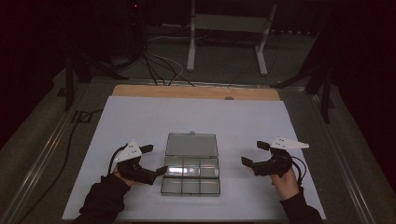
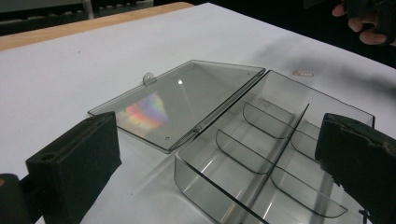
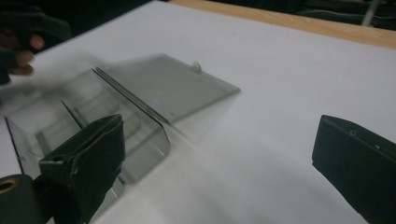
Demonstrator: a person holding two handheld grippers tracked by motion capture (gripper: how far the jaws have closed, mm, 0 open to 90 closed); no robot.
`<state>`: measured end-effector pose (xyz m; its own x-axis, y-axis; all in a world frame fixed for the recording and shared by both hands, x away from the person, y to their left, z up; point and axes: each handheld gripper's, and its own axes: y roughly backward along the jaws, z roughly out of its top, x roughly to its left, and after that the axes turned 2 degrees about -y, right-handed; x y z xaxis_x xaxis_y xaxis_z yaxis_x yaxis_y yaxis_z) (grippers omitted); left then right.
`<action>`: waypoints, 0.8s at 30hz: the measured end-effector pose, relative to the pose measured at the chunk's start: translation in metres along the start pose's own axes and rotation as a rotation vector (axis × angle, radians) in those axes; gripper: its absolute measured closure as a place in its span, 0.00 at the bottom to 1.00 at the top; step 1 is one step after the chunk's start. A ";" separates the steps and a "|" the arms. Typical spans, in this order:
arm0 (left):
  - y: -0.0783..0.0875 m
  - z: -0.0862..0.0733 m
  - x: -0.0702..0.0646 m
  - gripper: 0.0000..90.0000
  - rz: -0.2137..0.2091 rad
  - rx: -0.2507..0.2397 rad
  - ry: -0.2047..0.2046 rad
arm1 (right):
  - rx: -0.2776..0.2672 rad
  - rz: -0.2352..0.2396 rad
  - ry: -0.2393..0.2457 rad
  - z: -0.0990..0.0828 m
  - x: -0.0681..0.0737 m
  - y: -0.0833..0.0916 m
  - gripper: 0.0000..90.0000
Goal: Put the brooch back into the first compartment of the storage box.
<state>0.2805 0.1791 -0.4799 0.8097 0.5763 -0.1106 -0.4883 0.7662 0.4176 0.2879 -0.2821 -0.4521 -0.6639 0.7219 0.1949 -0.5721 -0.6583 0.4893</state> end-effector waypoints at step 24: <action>-0.001 0.000 0.002 0.01 0.005 -0.012 0.015 | 0.024 -0.068 -0.058 -0.030 -0.020 0.016 0.16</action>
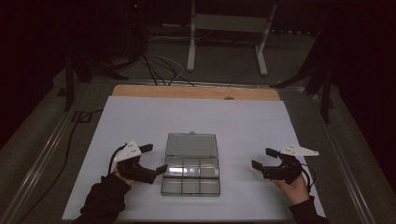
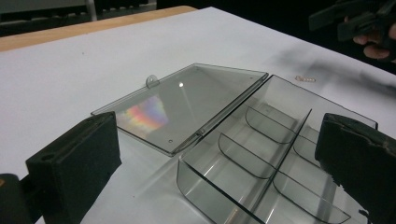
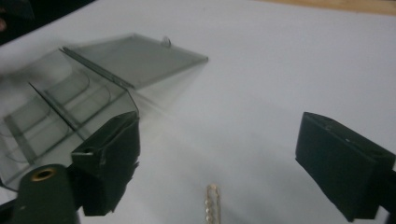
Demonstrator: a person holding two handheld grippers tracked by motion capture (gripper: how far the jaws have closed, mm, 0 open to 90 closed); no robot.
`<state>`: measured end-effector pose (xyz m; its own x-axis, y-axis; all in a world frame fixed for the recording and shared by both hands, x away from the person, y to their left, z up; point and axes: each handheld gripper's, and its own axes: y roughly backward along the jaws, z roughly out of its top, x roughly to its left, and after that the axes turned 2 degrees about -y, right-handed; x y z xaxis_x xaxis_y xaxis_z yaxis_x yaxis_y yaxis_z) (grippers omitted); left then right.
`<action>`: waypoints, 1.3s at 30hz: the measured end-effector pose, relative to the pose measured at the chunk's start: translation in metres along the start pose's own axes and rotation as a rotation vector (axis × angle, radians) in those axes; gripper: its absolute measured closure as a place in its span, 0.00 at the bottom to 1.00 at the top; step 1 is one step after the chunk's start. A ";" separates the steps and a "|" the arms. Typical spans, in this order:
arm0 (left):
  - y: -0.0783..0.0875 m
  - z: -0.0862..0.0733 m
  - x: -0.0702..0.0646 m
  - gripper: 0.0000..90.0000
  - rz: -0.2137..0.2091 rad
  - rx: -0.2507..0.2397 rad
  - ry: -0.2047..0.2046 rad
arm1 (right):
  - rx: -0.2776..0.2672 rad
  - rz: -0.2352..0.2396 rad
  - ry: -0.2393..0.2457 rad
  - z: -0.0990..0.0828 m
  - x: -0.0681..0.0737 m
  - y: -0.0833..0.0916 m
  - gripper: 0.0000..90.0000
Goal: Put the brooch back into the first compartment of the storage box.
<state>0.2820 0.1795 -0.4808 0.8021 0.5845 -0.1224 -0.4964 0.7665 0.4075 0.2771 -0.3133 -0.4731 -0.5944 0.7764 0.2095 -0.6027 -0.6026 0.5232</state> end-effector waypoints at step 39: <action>0.004 0.000 0.004 0.01 0.007 -0.012 0.018 | 0.330 -0.087 0.203 -0.027 0.015 -0.036 0.94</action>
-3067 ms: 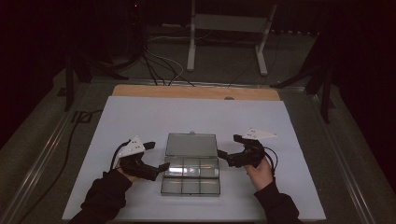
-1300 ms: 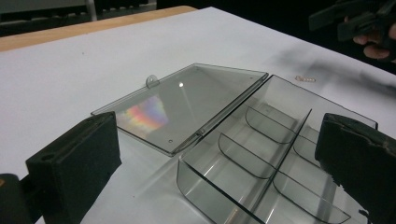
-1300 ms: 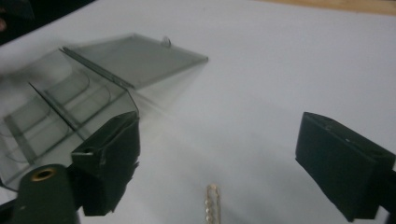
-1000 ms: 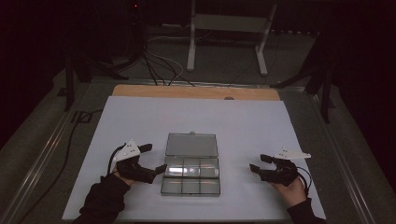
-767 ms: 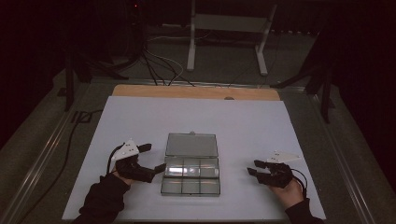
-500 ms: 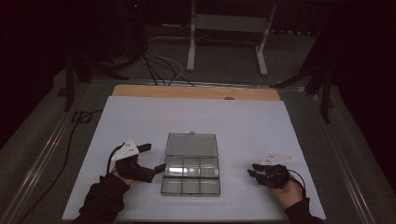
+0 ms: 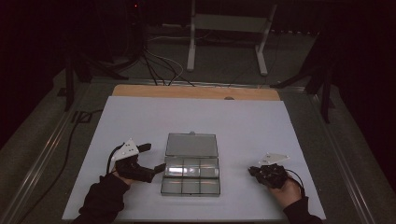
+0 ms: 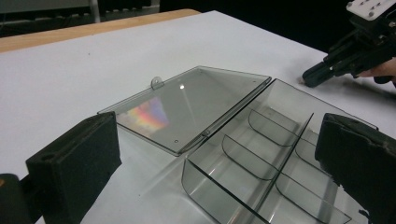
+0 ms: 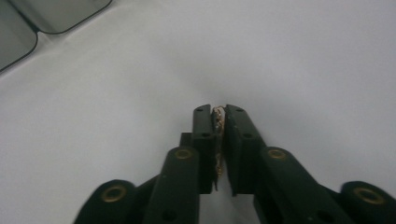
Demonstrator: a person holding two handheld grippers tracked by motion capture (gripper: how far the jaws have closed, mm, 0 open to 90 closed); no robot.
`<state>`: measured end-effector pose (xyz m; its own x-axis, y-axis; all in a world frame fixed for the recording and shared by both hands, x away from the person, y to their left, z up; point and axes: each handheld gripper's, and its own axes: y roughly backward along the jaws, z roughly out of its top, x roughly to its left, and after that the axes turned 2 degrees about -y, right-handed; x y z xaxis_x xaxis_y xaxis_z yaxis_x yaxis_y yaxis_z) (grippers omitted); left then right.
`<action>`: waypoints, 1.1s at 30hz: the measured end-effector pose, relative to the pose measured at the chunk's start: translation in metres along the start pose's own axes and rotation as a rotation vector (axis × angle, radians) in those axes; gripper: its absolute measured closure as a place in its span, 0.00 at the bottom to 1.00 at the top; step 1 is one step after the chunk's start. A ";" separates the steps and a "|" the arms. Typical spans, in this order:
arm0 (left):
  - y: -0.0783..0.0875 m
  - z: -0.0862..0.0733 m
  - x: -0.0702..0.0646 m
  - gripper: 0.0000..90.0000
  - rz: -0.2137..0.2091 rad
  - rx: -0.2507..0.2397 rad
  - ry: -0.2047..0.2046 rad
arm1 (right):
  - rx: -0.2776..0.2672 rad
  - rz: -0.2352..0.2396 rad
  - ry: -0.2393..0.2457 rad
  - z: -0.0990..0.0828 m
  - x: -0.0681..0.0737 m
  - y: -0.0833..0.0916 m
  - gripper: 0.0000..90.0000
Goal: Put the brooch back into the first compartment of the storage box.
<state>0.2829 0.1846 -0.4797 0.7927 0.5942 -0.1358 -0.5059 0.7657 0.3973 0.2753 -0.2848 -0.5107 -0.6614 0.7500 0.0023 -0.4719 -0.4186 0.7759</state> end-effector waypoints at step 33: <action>0.001 -0.002 -0.001 0.01 0.002 -0.013 -0.049 | -0.064 0.016 -0.005 0.020 0.009 0.018 0.95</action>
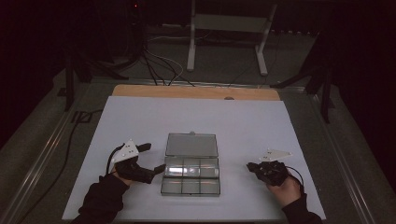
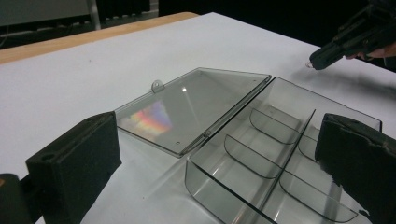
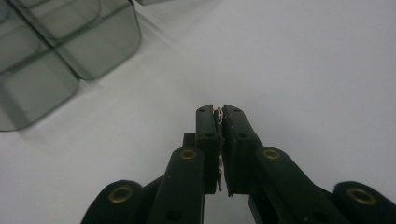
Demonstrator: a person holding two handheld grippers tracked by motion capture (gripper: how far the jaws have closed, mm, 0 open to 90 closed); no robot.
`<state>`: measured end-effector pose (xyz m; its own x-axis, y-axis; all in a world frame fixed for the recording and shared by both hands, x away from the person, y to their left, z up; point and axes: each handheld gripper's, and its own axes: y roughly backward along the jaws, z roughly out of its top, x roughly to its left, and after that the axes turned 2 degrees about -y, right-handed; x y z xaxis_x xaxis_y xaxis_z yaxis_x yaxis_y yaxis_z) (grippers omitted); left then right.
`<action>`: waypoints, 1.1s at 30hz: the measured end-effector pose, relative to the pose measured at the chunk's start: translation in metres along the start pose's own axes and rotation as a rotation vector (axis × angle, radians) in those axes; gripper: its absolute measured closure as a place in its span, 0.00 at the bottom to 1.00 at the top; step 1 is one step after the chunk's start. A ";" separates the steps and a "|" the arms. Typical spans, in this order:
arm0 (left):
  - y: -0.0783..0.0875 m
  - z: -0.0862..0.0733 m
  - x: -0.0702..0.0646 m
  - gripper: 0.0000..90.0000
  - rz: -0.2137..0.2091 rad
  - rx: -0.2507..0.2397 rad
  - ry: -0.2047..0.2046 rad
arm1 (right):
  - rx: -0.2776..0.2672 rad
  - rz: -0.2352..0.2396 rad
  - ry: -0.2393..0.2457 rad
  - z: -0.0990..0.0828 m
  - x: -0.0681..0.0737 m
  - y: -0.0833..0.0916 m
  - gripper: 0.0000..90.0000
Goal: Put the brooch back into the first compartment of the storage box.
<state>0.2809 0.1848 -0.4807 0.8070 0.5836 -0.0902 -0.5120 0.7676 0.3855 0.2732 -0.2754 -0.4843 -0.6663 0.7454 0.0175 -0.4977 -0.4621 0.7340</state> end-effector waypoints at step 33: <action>0.005 0.002 -0.001 0.01 -0.017 -0.028 -0.009 | -0.067 0.100 0.126 0.063 0.038 -0.010 0.95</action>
<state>0.2775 0.1874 -0.4772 0.8185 0.5677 -0.0881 -0.5059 0.7849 0.3578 0.2878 -0.2121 -0.4477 -0.7765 0.6301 -0.0005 -0.4589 -0.5650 0.6857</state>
